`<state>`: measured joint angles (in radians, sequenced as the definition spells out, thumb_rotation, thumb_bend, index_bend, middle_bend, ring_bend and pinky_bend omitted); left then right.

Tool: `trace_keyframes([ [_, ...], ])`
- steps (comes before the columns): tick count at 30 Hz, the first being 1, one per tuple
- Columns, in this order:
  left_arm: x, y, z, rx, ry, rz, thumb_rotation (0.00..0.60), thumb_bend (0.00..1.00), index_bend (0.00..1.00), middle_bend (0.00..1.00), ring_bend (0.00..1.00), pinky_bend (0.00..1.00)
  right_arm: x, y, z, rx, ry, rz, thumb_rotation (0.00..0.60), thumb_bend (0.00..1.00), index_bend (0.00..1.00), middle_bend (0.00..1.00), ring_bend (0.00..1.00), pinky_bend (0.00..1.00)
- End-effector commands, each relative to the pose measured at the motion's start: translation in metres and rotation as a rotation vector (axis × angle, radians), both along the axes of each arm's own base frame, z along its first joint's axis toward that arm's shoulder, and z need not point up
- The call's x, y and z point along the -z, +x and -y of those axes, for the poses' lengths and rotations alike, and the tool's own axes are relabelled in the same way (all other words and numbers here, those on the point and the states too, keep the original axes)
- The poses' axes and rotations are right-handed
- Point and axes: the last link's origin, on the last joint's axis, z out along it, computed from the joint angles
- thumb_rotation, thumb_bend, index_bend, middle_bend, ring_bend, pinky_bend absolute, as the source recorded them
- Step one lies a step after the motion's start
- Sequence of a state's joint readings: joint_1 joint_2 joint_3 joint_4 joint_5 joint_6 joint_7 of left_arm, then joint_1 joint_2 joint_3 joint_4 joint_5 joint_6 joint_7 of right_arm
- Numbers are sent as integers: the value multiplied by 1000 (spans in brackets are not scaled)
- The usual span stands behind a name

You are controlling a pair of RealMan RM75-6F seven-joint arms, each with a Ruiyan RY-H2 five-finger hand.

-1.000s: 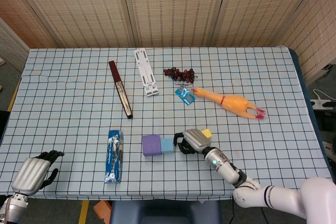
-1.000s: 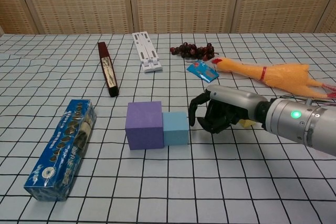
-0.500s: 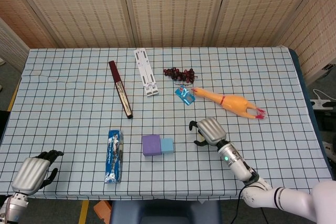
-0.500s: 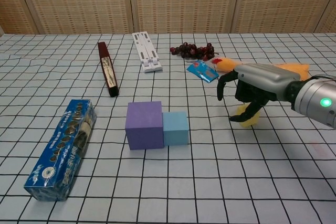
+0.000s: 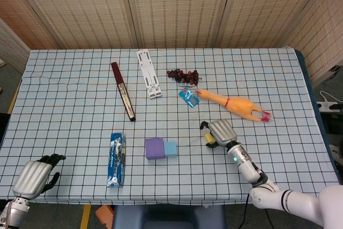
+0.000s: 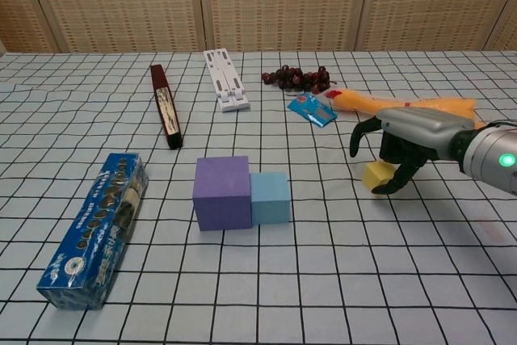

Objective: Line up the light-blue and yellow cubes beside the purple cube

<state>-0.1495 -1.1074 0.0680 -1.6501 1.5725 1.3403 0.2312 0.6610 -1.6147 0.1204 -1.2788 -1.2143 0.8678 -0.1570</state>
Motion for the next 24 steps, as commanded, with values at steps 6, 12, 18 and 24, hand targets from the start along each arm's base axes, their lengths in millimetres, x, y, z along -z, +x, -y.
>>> trace_keyframes([
  [6, 1, 0, 0, 2, -3, -4, 600, 468, 303, 315, 359, 654, 1, -2, 0, 11, 7, 7, 600, 46, 439, 970, 888, 1000],
  [12, 2, 1, 1, 4, -8, -6, 600, 469, 303, 316, 358, 653, 0, -2, 0, 9, 3, 12, 600, 46, 459, 970, 888, 1000],
  [18, 2, 1, 0, 3, -6, -5, 600, 469, 303, 315, 358, 653, -5, -3, 2, 0, -24, -1, 600, 46, 452, 970, 888, 1000],
  [24, 3, 1, 1, 5, -10, -8, 600, 468, 303, 315, 359, 653, -5, -5, 1, 10, -14, -2, 600, 45, 450, 970, 888, 1000],
])
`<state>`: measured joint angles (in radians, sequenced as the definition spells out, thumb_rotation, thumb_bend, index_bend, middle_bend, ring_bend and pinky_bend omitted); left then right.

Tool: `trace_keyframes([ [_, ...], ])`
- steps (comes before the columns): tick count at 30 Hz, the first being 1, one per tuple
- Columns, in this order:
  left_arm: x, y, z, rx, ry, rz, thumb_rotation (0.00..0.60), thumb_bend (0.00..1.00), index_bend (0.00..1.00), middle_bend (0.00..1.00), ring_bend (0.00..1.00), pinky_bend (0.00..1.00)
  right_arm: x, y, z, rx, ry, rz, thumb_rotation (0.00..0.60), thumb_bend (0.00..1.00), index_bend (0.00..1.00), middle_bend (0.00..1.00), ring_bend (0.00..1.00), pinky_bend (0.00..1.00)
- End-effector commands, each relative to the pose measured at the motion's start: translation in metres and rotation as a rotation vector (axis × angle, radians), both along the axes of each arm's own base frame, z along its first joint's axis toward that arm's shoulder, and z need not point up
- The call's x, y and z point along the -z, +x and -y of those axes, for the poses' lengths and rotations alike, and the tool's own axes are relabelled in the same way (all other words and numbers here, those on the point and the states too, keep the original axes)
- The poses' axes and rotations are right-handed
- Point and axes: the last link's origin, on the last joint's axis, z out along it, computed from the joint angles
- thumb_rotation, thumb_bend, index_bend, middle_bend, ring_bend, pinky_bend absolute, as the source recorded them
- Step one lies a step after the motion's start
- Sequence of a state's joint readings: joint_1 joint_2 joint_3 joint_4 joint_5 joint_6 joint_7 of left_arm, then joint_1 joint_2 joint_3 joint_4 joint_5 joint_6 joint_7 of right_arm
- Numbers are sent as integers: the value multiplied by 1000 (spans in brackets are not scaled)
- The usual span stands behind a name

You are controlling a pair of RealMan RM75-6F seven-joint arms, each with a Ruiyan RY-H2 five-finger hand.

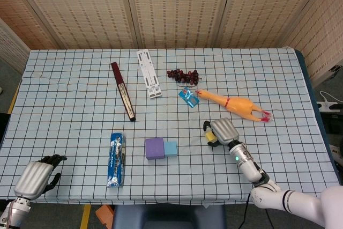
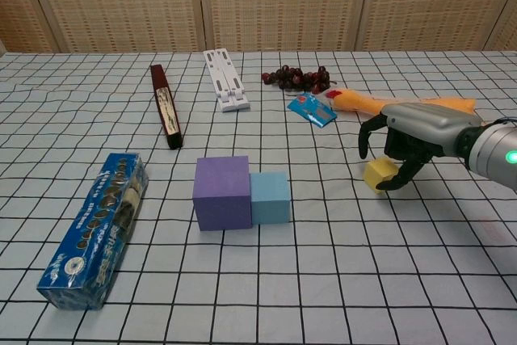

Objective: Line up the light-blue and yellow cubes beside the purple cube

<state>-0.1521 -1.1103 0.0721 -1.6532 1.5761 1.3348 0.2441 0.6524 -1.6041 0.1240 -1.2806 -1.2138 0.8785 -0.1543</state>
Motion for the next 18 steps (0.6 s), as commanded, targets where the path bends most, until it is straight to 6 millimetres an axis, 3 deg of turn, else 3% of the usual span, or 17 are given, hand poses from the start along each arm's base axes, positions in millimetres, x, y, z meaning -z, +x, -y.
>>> trace_keyframes([
  [1, 0, 0, 0, 0, 0, -1, 600, 468, 303, 315, 359, 653, 0, -1, 0, 3, 6, -5, 600, 46, 445, 970, 888, 1000],
  [12, 0, 0, 0, 0, -1, 0, 600, 468, 303, 315, 358, 653, -1, -4, 0, 11, 9, -22, 600, 46, 390, 970, 888, 1000],
  [18, 1, 0, 0, 1, -1, -3, 600, 470, 303, 315, 358, 654, -3, -4, -1, 12, 2, -20, 600, 45, 420, 970, 888, 1000],
])
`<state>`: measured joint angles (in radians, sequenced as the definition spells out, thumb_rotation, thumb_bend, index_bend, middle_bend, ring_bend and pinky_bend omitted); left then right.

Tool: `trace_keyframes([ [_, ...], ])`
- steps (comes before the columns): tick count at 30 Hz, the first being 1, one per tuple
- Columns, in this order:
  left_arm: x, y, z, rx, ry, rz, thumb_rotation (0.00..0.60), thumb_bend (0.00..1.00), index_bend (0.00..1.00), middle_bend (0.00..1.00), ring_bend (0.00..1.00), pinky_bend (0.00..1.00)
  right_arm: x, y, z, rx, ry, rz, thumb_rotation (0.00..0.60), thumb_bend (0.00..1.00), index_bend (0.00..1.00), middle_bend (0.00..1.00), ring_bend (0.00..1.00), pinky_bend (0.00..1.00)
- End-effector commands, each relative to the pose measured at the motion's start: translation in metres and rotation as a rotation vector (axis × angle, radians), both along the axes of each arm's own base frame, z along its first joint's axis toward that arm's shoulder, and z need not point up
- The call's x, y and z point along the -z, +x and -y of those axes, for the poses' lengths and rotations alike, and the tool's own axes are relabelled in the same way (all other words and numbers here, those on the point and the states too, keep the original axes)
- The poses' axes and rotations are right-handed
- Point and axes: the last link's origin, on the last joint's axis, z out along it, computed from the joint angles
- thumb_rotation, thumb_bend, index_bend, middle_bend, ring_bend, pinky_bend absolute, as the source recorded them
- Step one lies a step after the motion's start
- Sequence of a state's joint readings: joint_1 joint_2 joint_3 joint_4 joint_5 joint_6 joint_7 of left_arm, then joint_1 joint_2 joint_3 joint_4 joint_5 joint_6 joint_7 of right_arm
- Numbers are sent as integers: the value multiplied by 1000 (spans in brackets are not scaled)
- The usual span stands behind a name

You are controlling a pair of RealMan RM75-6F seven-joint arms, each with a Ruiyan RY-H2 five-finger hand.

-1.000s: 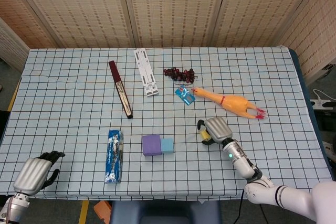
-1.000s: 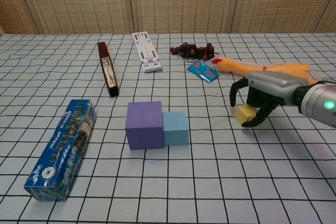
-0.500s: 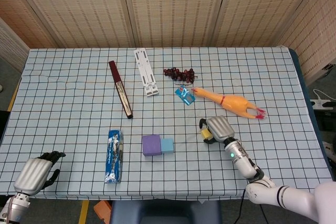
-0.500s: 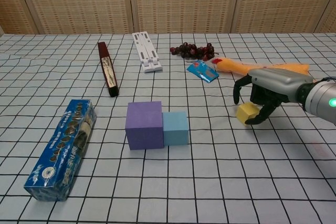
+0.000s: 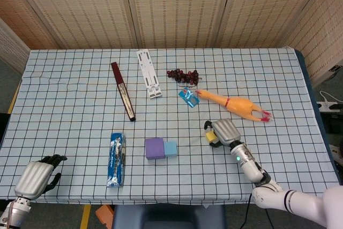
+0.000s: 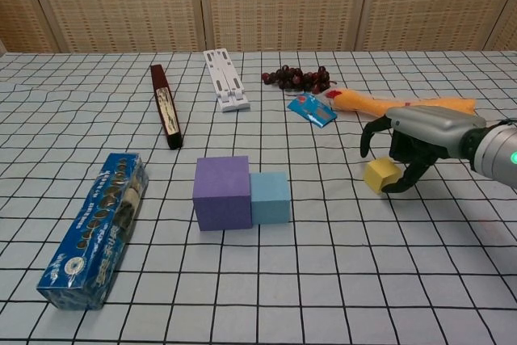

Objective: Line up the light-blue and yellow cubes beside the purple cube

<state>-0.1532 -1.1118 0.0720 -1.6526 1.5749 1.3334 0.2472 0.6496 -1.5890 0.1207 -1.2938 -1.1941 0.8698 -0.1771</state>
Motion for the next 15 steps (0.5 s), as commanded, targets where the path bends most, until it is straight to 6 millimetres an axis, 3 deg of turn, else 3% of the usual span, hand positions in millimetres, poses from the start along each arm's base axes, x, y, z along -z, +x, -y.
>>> trace_keyframes([
  [1, 0, 0, 0, 0, -1, -1, 600, 470, 303, 315, 358, 654, -1, 0, 0, 0, -4, 0, 600, 45, 441, 970, 888, 1000],
  [7, 0, 0, 0, 0, -2, -1, 600, 469, 303, 315, 359, 653, -1, -1, -1, 9, -10, -8, 600, 46, 540, 970, 893, 1000],
  [15, 1, 0, 0, 2, -6, -2, 600, 469, 303, 316, 359, 653, 1, 2, -2, 13, -20, 27, 600, 46, 597, 970, 898, 1000],
])
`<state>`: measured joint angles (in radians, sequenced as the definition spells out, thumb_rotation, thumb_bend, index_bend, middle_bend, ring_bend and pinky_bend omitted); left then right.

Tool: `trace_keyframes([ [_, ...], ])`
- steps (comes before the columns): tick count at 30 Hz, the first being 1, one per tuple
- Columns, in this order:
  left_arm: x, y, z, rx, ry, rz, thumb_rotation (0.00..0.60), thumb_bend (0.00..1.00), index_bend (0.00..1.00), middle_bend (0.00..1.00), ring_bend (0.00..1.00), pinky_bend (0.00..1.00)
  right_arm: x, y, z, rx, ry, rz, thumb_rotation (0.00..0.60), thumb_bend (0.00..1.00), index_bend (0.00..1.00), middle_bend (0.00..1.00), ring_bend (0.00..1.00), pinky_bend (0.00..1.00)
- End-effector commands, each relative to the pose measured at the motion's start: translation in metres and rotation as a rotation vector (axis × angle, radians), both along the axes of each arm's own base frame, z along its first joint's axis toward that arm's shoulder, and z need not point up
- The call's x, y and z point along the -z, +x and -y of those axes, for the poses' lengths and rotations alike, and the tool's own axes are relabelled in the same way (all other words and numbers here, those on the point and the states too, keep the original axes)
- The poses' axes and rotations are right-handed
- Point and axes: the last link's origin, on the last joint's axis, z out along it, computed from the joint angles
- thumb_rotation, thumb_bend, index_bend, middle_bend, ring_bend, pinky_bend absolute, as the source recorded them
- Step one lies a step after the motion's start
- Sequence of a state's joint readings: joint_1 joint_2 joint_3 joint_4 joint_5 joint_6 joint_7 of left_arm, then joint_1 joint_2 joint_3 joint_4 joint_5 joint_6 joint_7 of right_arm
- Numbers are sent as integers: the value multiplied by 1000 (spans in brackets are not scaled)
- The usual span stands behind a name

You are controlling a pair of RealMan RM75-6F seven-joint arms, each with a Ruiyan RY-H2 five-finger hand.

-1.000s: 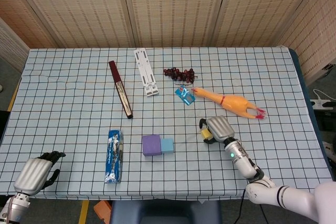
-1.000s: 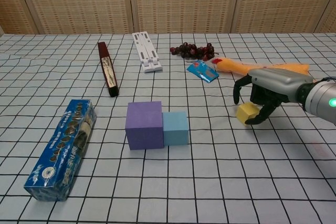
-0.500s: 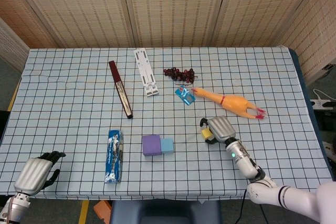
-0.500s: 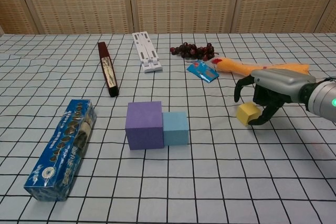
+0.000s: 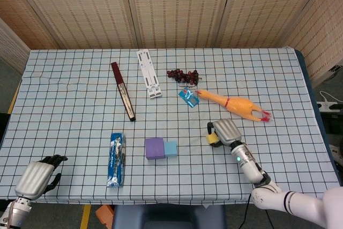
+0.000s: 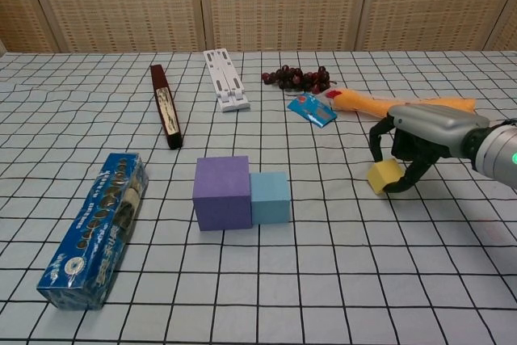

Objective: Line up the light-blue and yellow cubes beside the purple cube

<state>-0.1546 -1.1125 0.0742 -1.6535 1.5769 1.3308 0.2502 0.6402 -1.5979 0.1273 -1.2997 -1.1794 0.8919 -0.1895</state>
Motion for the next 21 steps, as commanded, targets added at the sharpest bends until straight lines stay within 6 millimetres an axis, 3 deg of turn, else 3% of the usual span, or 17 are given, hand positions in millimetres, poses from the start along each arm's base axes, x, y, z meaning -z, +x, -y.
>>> trace_keyframes([
  [1, 0, 0, 0, 0, -1, -1, 600, 469, 303, 316, 359, 653, 1, 3, -1, -1, 4, 24, 600, 46, 598, 970, 898, 1000],
  [21, 0, 0, 0, 1, -2, 1, 600, 469, 303, 316, 358, 654, 20, 40, -14, 8, 131, 200, 600, 46, 598, 973, 900, 1000],
])
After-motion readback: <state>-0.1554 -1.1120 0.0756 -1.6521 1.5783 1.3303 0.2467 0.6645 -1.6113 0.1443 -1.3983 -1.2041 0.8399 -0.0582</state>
